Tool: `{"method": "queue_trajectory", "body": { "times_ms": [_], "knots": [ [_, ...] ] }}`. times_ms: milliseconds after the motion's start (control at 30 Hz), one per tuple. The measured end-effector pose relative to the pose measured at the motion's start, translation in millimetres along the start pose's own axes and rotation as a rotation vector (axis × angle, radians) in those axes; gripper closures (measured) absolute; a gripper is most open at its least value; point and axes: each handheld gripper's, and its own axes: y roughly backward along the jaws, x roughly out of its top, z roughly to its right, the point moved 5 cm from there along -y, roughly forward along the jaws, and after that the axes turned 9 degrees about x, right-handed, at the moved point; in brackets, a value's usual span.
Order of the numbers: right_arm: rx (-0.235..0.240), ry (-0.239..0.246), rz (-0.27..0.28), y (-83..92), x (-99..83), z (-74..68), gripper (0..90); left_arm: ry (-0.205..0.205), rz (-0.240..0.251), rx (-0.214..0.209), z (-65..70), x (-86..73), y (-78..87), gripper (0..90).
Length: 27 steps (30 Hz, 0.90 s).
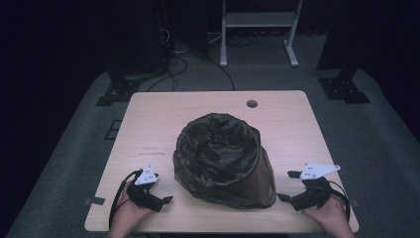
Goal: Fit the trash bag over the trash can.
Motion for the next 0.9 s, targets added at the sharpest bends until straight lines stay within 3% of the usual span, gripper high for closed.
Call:
{"method": "queue_trajectory", "body": {
  "times_ms": [333,733,900],
  "knots": [
    [-0.01,0.044,-0.05,-25.5,-3.7,-2.2,10.0,0.0,0.0,0.0,0.0,0.0,0.0,0.0],
    [-0.012,0.035,-0.101,-51.3,-13.5,5.0,10.0,0.0,0.0,-0.001,0.1,0.0,0.0,0.0],
    [-0.009,0.031,-0.083,-51.7,-14.6,6.2,10.0,0.0,0.0,-0.001,0.1,0.0,0.0,0.0]
  ]
}}
